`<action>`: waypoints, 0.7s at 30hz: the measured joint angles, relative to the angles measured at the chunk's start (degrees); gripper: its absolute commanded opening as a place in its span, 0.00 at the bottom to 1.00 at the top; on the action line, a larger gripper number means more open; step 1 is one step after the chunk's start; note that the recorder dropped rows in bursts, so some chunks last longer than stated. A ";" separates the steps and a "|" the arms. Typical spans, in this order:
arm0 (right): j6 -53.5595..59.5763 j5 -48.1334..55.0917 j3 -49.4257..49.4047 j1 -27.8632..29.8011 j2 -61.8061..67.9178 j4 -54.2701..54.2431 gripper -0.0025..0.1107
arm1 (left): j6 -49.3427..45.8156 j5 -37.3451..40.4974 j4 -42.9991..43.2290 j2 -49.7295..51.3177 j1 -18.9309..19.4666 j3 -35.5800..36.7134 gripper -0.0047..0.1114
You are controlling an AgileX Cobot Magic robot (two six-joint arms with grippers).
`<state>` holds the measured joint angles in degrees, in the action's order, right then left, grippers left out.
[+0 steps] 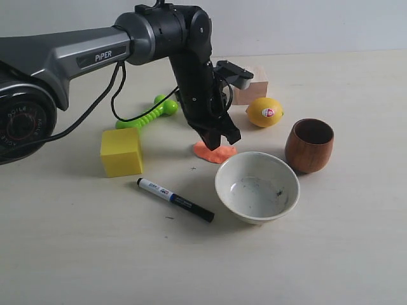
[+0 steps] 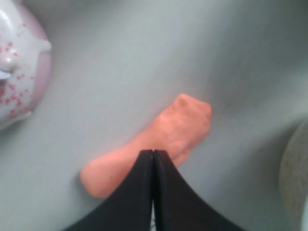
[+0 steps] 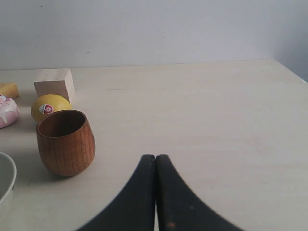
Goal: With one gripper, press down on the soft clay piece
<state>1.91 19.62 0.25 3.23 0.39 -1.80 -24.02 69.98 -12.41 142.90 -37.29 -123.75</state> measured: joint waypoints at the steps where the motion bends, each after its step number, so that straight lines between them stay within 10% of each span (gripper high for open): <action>1: 0.00 0.00 0.00 0.00 0.00 0.00 0.02 | 0.00 0.00 0.11 0.00 0.00 0.00 0.04; 21: 0.00 0.00 0.00 0.00 0.00 0.00 0.02 | -0.51 0.00 0.66 0.21 0.00 1.09 0.04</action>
<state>1.91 19.62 0.25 3.23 0.39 -1.80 -24.53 69.98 -11.75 143.12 -37.29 -122.66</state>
